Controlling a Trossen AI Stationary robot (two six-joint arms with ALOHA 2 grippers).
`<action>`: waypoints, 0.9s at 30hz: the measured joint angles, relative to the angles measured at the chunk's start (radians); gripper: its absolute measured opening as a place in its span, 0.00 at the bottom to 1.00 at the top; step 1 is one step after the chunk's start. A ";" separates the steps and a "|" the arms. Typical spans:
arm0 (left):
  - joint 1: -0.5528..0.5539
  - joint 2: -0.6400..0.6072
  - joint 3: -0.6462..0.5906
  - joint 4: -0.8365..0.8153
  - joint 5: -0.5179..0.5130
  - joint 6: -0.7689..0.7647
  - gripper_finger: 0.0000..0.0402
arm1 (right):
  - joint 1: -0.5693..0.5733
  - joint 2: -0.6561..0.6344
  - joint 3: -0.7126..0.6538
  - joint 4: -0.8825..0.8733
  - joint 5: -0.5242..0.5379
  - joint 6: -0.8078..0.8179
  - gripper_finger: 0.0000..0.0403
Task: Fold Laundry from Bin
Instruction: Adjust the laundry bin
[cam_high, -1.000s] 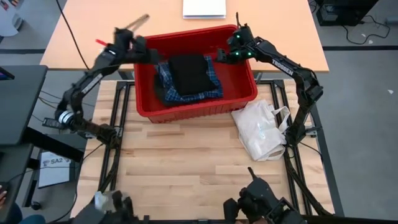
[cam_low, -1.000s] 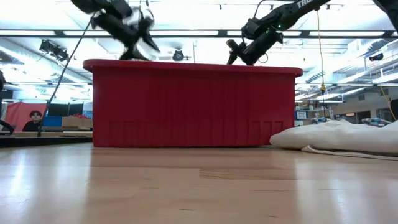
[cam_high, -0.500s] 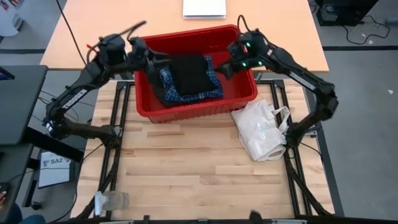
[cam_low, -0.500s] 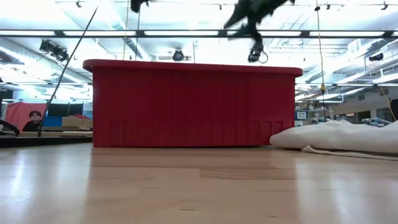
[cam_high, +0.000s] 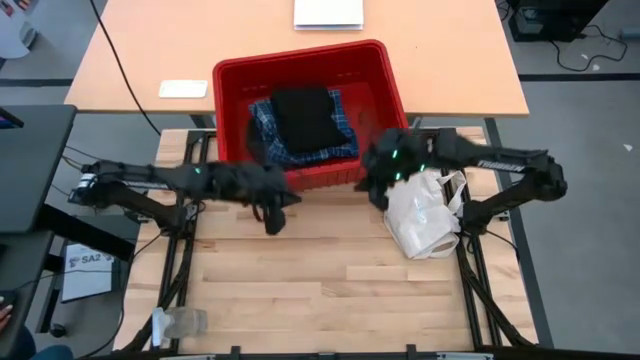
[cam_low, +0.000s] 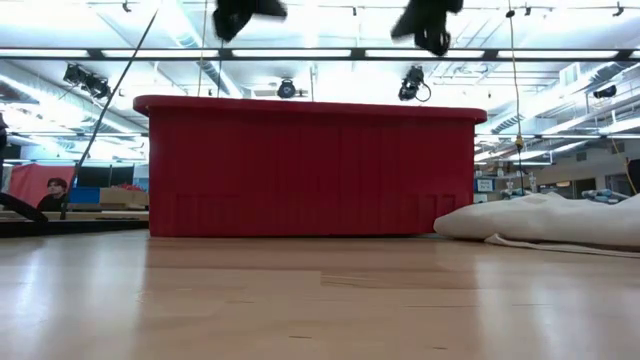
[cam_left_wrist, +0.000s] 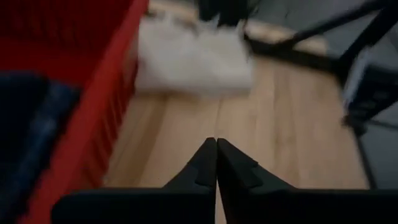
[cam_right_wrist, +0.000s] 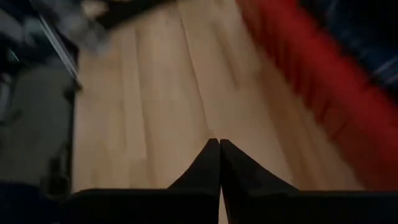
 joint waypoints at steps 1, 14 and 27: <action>-0.024 0.004 -0.028 -0.001 -0.033 -0.029 0.02 | 0.025 -0.002 -0.044 0.018 0.023 0.005 0.02; 0.006 0.010 -0.237 -0.011 -0.154 -0.208 0.02 | 0.000 0.101 -0.231 0.135 0.153 0.015 0.01; 0.240 0.013 -0.241 -0.034 -0.142 -0.060 0.02 | -0.156 0.124 -0.225 0.235 0.156 -0.025 0.00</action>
